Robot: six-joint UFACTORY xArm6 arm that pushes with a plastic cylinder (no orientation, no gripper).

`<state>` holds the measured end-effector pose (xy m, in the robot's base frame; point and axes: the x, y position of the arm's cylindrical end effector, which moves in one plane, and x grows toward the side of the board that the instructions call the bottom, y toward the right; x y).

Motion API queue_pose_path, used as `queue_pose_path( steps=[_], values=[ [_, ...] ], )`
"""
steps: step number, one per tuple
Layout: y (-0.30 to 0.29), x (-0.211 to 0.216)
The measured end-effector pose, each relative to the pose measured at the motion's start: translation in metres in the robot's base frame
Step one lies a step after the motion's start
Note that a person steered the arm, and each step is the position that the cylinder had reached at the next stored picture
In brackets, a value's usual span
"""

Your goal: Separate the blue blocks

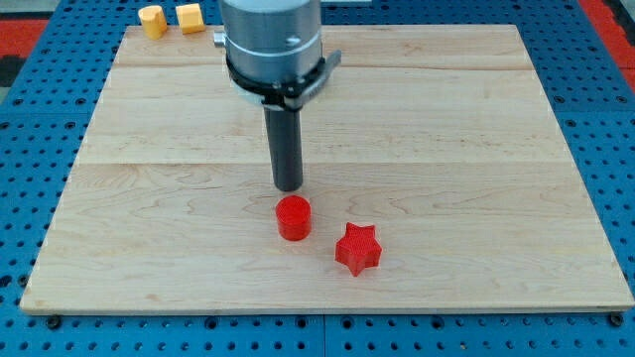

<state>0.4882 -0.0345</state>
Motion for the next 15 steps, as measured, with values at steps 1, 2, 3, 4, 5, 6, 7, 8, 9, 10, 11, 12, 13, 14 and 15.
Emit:
queue_pose_path(
  steps=[1,2,3,4,5,6,7,8,9,10,11,12,13,14,15],
  values=[
    [-0.006,0.010],
    [0.012,0.002],
    [0.028,-0.065],
    [0.095,-0.149],
    [0.134,-0.211],
    [0.098,-0.271],
    [0.064,-0.288],
    [0.009,-0.259],
    [-0.019,-0.204],
    [-0.044,-0.154],
    [-0.103,-0.158],
    [-0.089,-0.169],
    [-0.089,-0.203],
    [-0.083,-0.219],
    [-0.062,-0.243]
  ],
)
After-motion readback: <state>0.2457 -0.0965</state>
